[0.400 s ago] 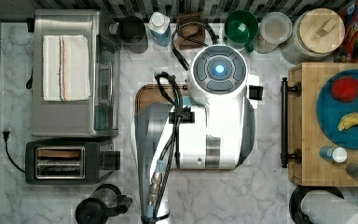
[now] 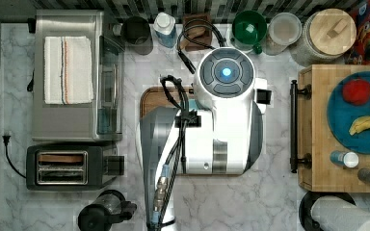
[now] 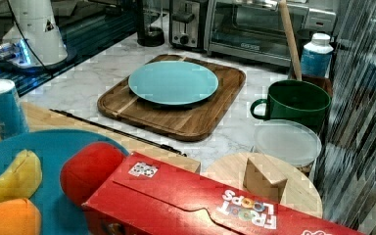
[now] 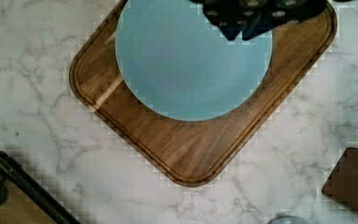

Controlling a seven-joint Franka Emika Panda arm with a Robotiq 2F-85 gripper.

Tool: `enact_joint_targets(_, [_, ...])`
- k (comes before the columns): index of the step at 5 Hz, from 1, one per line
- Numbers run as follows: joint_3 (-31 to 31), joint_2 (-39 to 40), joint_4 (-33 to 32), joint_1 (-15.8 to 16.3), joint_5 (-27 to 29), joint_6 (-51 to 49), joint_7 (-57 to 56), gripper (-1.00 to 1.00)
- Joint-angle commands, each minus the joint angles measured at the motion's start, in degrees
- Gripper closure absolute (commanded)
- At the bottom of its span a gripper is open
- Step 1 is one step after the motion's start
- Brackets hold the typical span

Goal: Pick up the toast.

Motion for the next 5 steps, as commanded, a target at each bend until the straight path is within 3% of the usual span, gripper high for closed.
enact_joint_targets(1, [2.26,-5.22,-4.65,1.83,1.11,1.37,10.06,1.0])
enact_joint_targets(5, [10.14,-7.8,-4.93,6.82,3.68,-0.11,36.54,1.0])
